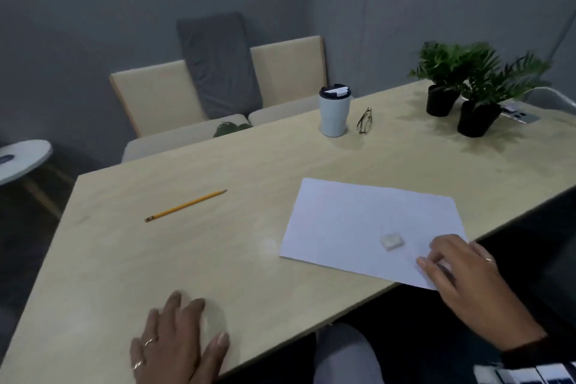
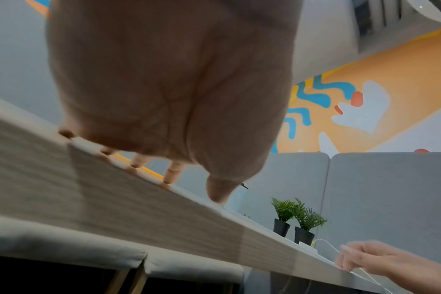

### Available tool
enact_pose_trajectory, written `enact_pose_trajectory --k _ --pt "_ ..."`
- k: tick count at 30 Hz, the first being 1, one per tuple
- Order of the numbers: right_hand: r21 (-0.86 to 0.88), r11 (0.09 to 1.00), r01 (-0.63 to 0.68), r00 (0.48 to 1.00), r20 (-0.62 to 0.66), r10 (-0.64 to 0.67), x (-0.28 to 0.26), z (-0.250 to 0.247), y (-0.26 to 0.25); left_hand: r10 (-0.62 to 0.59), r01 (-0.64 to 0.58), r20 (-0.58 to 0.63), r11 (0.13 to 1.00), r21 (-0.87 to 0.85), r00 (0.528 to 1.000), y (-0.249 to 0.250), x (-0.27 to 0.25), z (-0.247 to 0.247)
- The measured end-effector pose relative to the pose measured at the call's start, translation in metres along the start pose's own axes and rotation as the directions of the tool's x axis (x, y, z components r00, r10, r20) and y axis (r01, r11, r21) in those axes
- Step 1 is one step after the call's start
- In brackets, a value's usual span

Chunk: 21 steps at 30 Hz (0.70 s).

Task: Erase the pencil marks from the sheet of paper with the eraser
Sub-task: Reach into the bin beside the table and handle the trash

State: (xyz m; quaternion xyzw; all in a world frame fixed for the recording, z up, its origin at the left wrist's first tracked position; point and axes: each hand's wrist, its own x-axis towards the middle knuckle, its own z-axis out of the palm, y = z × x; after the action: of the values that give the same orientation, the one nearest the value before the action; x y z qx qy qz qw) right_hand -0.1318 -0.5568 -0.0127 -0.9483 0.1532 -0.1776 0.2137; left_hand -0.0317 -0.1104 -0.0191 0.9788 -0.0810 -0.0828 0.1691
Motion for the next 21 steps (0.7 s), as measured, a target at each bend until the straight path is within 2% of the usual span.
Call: enact_pose_trajectory --k 1,3,7,10,14,17,21 --pt "0.001 0.999 0.050 0.999 -0.008 -0.050 0.003 0.004 0.003 0.037 -0.044 -0.092 0.996 -0.073 0.995 0.009 -0.002 -0.003" --pt "0.022 0.996 0.083 0.996 0.035 -0.084 0.012 0.010 -0.002 0.154 -0.179 -0.170 0.973 -0.143 0.973 0.018 0.000 -0.006" --pt "0.052 0.987 0.150 0.976 0.149 -0.156 0.032 0.028 -0.030 0.308 -0.336 -0.167 0.924 -0.181 0.937 0.035 0.017 -0.002" --pt "0.092 0.966 0.241 0.943 0.214 -0.256 0.041 0.047 -0.057 0.316 -0.332 -0.114 0.925 -0.183 0.942 0.039 0.030 -0.007" --pt "0.046 0.955 0.294 0.906 0.305 -0.294 0.038 0.072 -0.093 0.279 -0.279 -0.005 0.960 -0.016 0.960 0.015 0.028 -0.005" --pt "0.021 0.948 0.317 0.870 0.391 -0.300 0.039 0.077 -0.119 0.219 -0.221 -0.079 0.975 -0.027 0.973 -0.011 0.012 -0.006" --pt "0.000 0.951 0.309 0.813 0.518 -0.265 0.042 0.079 -0.159 0.167 -0.184 -0.219 0.981 -0.059 0.961 -0.040 -0.002 -0.014"
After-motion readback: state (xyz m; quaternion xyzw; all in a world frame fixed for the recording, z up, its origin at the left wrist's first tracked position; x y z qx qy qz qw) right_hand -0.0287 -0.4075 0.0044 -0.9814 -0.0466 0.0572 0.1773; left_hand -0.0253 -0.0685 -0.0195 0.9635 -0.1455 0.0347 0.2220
